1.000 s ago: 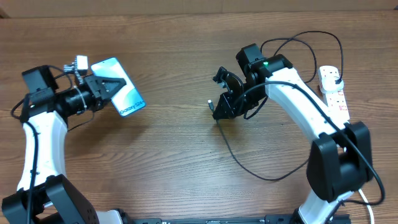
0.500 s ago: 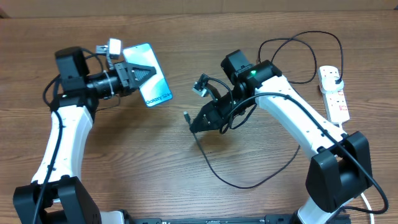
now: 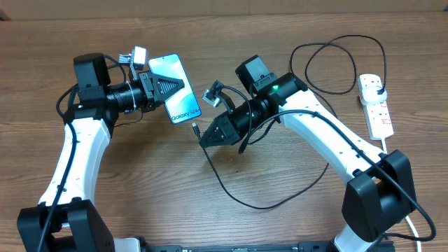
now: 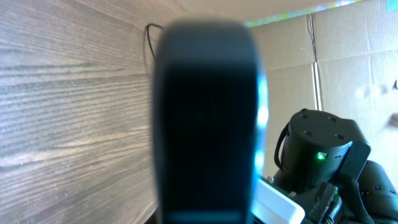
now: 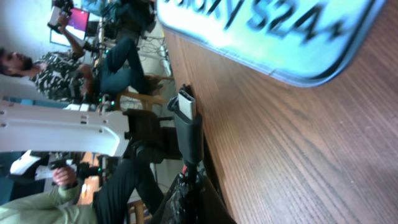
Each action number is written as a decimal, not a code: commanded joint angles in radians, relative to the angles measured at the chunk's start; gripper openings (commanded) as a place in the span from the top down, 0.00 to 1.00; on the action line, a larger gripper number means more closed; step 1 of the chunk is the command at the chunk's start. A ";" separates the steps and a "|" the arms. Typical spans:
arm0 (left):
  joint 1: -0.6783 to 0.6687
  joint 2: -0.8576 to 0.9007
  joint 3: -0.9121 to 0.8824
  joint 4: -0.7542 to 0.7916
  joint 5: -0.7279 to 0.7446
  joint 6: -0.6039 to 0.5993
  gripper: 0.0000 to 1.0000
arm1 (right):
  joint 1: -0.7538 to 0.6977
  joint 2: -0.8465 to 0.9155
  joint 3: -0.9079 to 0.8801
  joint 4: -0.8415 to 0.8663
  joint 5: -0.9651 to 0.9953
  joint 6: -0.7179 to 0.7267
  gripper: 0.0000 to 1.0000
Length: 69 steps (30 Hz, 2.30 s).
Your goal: Plug charger to phone and switch on socket
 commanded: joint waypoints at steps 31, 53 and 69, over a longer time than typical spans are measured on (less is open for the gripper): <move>-0.029 -0.024 0.011 0.003 -0.018 -0.098 0.95 | 0.008 -0.042 0.002 0.070 0.068 0.091 0.96; -0.048 -0.025 0.011 0.055 -0.051 -0.153 0.96 | 0.008 -0.042 0.002 0.074 0.067 0.097 0.96; -0.048 -0.025 0.011 0.074 0.002 -0.112 0.96 | 0.007 -0.042 0.002 0.081 0.030 0.097 0.96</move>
